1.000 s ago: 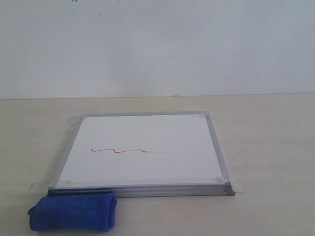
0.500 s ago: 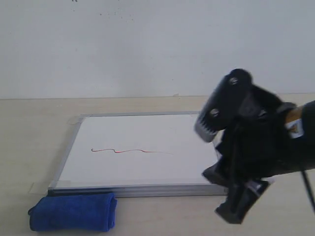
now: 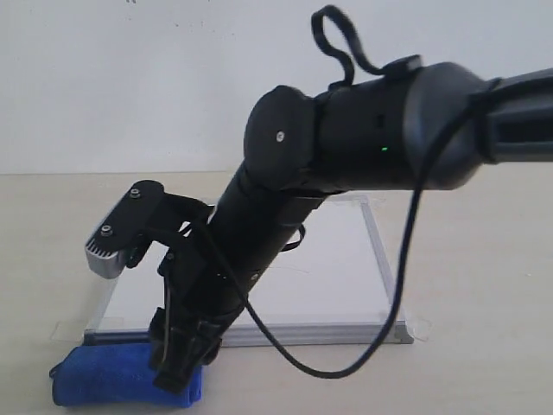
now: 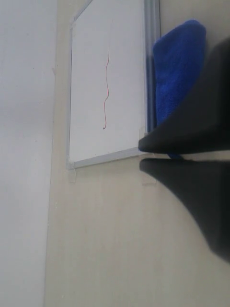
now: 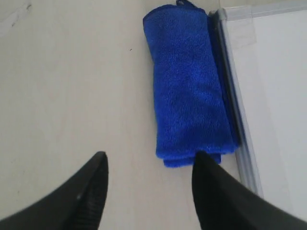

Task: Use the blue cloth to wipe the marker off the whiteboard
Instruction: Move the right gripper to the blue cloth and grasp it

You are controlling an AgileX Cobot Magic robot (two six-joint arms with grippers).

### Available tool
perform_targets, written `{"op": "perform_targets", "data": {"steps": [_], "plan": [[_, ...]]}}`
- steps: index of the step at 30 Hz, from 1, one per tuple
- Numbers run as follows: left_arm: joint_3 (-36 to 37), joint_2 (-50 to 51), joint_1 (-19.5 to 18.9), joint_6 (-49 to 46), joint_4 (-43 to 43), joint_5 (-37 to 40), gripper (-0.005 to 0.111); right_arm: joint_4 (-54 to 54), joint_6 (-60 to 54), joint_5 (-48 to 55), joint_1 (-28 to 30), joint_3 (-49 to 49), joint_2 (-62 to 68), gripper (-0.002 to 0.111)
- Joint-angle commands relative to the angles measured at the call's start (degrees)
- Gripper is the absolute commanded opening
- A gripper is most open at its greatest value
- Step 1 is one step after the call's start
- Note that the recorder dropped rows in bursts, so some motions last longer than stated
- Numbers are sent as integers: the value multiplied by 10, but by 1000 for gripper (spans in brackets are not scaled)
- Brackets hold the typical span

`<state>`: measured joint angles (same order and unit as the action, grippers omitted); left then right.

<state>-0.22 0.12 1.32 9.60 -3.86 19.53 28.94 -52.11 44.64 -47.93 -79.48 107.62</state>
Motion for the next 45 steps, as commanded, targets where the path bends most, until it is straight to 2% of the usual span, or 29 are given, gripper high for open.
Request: {"op": "perform_targets", "data": {"steps": [1, 7, 10, 15, 20, 28, 45], "plan": [[2, -1, 3, -3, 0, -2, 4, 13, -14, -9, -8, -53, 53, 51], [2, -1, 3, -3, 0, -2, 4, 31, 4, -88, -22, -76, 75, 51], [2, -1, 3, -3, 0, -2, 4, 31, -64, -119, -40, -76, 85, 52], [2, -1, 3, -3, 0, -2, 4, 42, -127, -124, -56, -90, 116, 73], [2, -1, 3, -3, 0, -2, 4, 50, -128, -110, -58, -99, 147, 70], [2, -1, 3, -3, 0, -2, 4, 50, -123, -156, -55, -99, 165, 70], [2, -1, 3, -3, 0, -2, 4, 61, -110, -158, -34, -100, 201, 70]]}}
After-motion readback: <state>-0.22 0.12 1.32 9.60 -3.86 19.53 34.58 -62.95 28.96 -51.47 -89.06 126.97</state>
